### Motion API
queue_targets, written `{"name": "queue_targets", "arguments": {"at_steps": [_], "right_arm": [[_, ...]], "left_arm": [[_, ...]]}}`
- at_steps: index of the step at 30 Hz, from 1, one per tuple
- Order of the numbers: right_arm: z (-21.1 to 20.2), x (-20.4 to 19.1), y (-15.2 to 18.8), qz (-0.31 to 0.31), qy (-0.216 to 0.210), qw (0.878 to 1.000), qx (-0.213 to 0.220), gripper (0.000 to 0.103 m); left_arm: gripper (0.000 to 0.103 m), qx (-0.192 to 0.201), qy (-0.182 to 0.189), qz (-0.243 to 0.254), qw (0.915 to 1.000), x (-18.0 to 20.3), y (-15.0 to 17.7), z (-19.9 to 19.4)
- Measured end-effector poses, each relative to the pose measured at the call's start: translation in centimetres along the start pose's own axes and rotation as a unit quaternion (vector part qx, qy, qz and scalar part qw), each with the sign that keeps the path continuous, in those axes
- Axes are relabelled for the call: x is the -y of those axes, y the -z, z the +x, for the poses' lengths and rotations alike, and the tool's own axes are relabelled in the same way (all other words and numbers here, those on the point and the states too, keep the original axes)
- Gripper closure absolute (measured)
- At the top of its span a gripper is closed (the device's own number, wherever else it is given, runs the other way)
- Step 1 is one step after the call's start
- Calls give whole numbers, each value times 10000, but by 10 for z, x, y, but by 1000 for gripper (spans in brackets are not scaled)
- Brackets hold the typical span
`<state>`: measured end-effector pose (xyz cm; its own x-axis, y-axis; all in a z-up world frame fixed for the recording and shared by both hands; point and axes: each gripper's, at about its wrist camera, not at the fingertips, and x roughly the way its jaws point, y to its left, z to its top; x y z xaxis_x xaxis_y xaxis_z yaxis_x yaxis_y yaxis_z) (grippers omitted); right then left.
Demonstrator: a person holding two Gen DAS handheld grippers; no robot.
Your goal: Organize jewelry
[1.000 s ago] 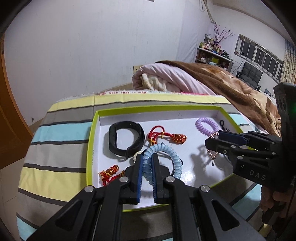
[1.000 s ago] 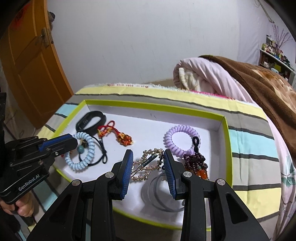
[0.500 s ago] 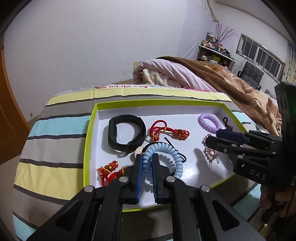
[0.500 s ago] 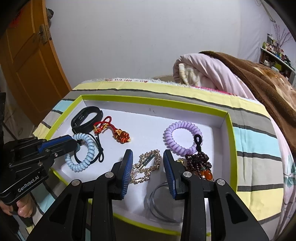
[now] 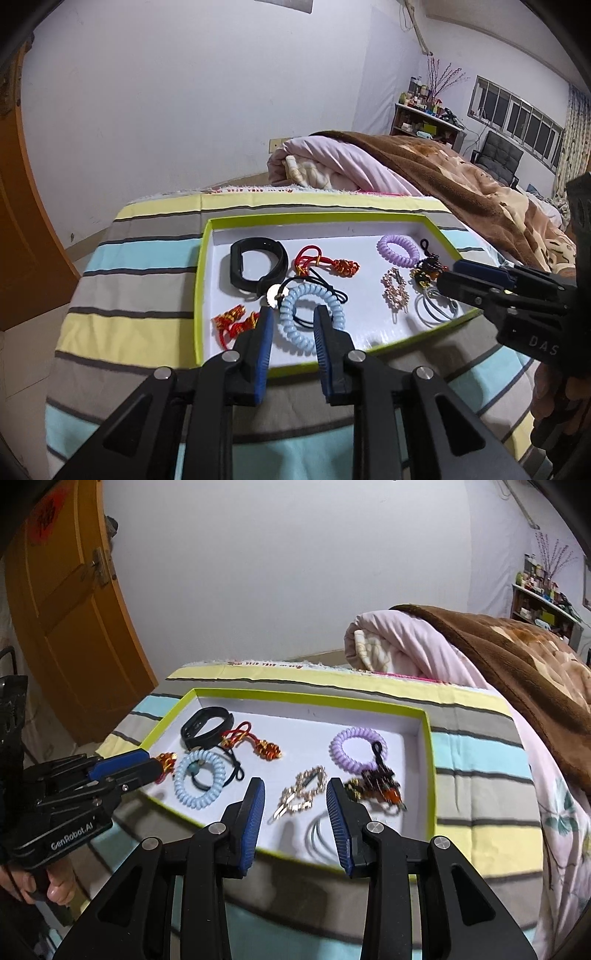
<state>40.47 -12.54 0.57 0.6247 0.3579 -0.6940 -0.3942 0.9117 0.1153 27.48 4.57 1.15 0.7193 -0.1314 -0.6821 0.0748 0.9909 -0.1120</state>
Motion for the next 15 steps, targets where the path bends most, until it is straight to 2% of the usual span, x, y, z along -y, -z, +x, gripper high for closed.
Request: {"name": "queue_targets", "arguments": {"at_steps": [9, 15], "right_arm": [[-62, -10, 32, 191, -74, 9992, 337, 67], [-102, -23, 58, 212, 47, 9984, 525, 67]], "left_arm": [[80, 309, -125, -53, 9994, 16, 28, -51], [80, 443, -118, -101, 9989, 30, 53, -86]]}}
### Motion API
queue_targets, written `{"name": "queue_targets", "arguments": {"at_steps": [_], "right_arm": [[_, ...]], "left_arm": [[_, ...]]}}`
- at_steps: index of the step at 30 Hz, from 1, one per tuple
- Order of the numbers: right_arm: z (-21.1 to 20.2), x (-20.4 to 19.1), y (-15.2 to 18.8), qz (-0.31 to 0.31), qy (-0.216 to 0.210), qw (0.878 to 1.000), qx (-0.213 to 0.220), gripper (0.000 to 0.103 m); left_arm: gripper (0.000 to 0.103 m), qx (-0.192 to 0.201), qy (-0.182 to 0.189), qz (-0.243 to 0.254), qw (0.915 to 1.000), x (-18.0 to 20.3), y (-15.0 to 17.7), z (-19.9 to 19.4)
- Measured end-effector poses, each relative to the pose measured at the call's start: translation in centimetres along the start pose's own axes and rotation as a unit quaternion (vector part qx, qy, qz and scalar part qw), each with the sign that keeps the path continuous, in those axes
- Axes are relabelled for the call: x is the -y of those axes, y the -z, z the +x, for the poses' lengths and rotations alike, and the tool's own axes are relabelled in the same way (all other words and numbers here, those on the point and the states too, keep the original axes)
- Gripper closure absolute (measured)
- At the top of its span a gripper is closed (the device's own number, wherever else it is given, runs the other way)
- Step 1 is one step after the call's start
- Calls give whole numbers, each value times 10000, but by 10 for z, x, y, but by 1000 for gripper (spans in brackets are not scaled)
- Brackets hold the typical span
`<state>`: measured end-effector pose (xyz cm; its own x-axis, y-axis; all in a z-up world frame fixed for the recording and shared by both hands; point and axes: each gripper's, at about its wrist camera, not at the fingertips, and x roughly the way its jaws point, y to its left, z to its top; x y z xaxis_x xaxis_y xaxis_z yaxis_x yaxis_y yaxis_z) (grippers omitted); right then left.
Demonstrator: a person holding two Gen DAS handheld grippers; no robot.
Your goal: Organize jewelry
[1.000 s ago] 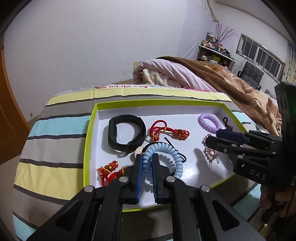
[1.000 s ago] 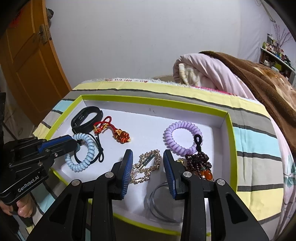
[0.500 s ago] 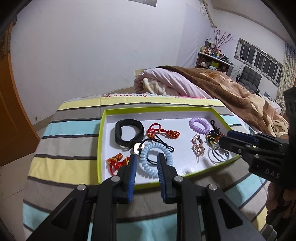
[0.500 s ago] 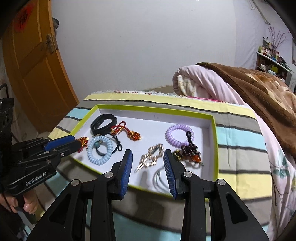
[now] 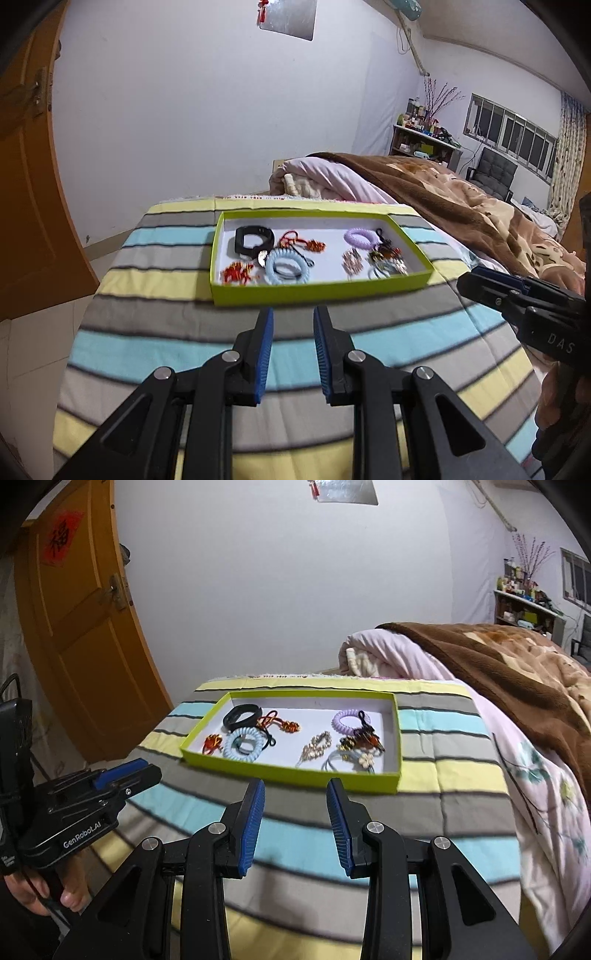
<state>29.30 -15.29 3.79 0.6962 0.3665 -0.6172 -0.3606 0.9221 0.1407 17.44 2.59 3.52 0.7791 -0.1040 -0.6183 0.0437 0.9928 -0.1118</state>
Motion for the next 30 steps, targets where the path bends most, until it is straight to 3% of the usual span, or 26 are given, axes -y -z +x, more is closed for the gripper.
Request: {"name": "queue_targets", "arguments": {"at_steps": [11, 24, 30], "right_arm": [[-55, -24, 56, -41, 329, 9991, 267, 67], [-92, -56, 112, -277, 700, 9953, 611, 67], [-95, -61, 121, -405, 756, 9943, 632, 67]], "left_arm": [[80, 265, -336, -71, 9991, 6, 44, -51], [80, 293, -319, -25, 9991, 23, 91, -81], [80, 210, -280, -95, 9993, 23, 102, -82]]}}
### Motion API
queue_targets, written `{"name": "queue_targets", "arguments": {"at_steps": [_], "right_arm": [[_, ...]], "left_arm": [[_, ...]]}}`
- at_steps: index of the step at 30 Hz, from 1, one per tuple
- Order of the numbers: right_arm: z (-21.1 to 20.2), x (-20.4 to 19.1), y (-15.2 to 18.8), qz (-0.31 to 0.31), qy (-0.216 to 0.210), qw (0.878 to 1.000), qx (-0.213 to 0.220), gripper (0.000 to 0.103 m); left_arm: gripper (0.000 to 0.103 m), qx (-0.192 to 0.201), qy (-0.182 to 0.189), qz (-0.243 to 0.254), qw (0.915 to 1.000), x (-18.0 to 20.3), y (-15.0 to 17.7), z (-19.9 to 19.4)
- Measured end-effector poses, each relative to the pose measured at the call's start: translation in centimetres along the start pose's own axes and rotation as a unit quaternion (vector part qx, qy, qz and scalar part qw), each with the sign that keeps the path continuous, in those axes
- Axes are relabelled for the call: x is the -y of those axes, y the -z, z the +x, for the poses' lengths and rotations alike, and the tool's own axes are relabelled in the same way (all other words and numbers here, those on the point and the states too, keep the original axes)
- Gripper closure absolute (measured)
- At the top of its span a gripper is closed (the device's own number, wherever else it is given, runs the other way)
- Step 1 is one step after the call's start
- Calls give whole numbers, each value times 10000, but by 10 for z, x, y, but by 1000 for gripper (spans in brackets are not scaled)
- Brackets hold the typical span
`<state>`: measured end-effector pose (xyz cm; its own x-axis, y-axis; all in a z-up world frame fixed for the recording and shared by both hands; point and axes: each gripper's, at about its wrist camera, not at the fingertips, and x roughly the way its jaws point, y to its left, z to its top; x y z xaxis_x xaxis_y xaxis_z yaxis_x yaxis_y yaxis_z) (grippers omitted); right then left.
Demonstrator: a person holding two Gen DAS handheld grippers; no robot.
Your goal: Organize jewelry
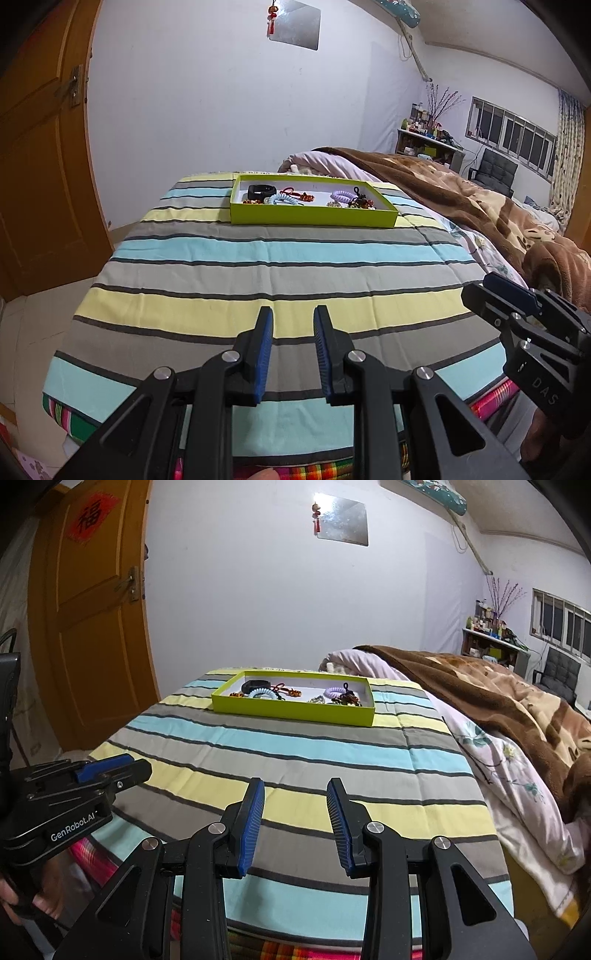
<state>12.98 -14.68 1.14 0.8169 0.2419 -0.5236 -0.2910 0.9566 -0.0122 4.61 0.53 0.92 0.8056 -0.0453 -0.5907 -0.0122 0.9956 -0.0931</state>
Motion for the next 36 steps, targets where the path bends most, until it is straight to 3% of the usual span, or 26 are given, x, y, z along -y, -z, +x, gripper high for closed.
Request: {"name": "queue_targets", "arguments": {"at_steps": [36], "right_arm": [[4, 7, 0, 120, 103, 9998, -128, 67]], "left_arm": [[80, -10, -133, 2, 9999, 3, 1, 1]]}}
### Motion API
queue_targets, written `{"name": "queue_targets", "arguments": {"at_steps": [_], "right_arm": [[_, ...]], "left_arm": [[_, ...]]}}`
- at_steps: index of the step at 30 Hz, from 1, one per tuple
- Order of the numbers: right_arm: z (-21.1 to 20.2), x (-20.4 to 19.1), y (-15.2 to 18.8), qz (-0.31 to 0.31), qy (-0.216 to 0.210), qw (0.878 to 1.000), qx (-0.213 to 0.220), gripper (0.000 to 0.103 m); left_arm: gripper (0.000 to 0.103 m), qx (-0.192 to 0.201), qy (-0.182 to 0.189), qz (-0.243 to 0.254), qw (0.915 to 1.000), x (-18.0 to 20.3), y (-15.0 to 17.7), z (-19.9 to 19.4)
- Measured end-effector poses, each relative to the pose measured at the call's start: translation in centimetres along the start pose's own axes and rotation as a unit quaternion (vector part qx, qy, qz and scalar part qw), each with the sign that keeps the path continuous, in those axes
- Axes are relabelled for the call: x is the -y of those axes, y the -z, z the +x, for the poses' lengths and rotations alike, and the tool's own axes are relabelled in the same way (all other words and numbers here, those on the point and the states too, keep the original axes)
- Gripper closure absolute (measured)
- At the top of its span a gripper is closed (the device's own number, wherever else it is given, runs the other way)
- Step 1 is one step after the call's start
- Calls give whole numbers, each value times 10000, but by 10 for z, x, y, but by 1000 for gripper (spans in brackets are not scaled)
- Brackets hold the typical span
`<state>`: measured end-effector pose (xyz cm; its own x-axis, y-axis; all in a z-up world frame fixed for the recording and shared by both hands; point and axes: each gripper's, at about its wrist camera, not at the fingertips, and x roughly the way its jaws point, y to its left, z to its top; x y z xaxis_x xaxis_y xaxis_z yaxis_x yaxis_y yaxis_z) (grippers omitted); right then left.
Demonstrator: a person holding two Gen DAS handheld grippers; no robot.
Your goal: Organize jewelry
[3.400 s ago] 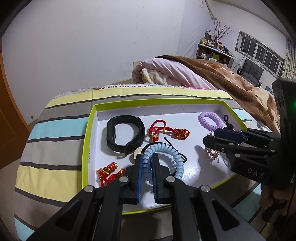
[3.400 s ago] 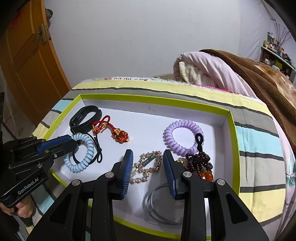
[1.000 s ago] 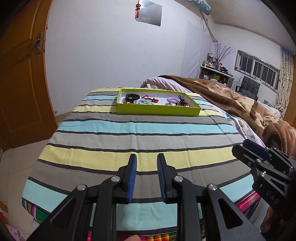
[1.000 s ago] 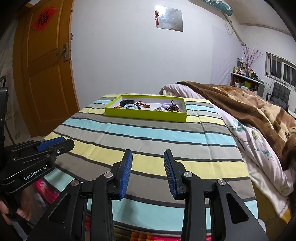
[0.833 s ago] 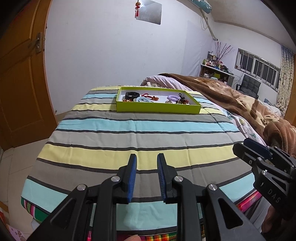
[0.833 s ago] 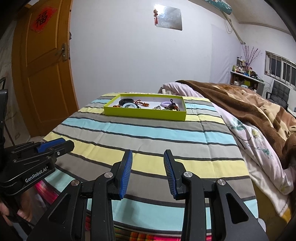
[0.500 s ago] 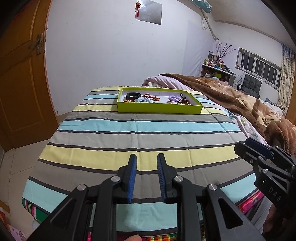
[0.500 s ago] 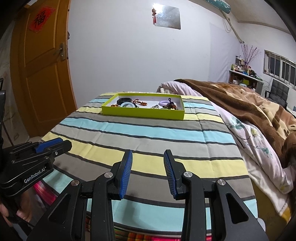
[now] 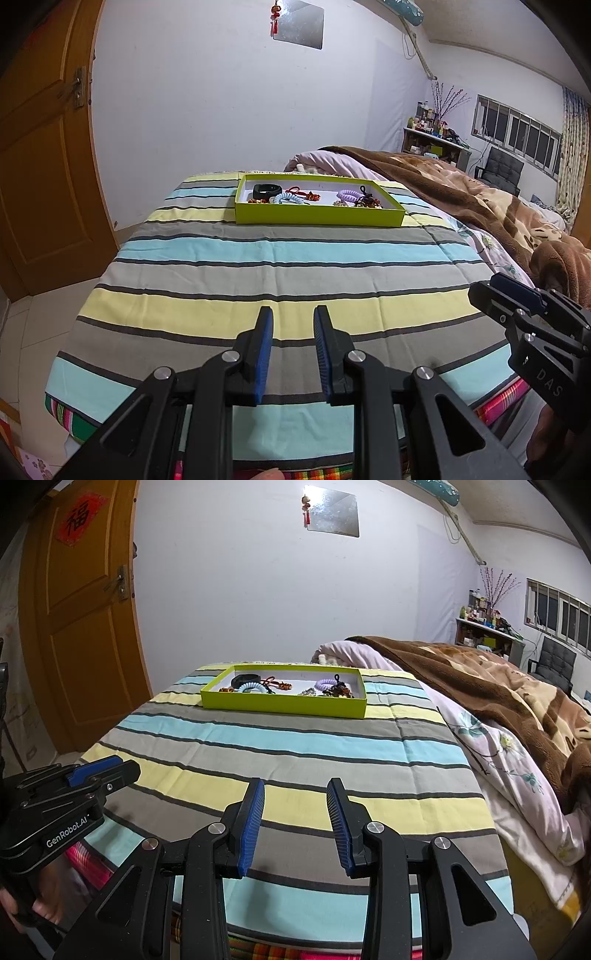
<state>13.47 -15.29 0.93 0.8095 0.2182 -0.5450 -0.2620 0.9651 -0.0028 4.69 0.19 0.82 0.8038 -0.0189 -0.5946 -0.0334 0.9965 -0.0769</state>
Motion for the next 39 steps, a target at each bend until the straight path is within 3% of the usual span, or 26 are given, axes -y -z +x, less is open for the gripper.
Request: {"name": "queue_targets", "arguments": {"at_steps": [39], "right_arm": [[1, 1, 0, -4, 33, 10000, -27, 67]], "left_arm": [[80, -63, -53, 15, 10000, 1, 3, 4]]}}
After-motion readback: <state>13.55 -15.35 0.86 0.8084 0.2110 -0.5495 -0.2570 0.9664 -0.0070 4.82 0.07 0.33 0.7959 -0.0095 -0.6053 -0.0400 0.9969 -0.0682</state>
